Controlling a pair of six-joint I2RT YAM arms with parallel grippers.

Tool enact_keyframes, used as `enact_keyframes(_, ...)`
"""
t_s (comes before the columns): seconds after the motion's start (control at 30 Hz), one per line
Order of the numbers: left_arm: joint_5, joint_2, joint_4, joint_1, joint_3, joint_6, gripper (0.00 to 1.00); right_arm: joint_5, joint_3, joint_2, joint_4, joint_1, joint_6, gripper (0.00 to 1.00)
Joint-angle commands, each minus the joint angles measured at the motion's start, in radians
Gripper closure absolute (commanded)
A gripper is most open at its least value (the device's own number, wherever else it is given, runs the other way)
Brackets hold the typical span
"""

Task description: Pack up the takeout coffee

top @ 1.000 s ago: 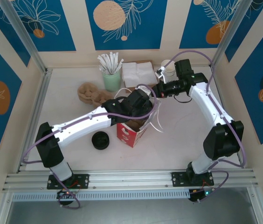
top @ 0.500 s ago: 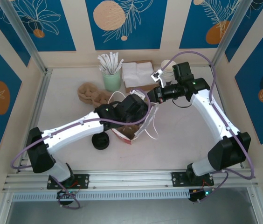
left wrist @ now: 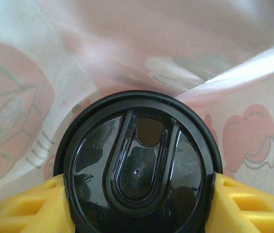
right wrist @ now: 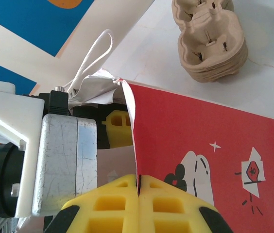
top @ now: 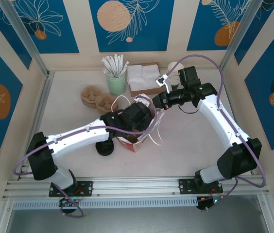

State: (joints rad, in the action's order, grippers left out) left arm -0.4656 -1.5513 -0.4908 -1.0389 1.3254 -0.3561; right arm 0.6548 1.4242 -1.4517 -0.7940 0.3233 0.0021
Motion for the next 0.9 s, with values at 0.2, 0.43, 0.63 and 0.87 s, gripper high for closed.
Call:
enact_keyframes(0.2, -0.022, -0.005, 0.114, -0.006, -0.028, 0.036, 0.42, 0.078, 0.013, -0.013, -0.001, 0.037, -0.031, 0.97)
enact_keyframes(0.43, 0.006, -0.018, 0.140, -0.005, -0.046, 0.019, 0.42, 0.085, 0.007, -0.010, 0.020, 0.039, -0.028, 0.97)
enact_keyframes(0.63, 0.012, -0.022, 0.161, -0.004, -0.066, 0.003, 0.42, 0.093, 0.006, -0.017, 0.041, 0.043, -0.030, 0.97)
enact_keyframes(0.87, 0.003, -0.035, 0.148, -0.002, -0.070, -0.012, 0.42, 0.094, 0.004, -0.016, 0.038, 0.044, -0.040, 0.97)
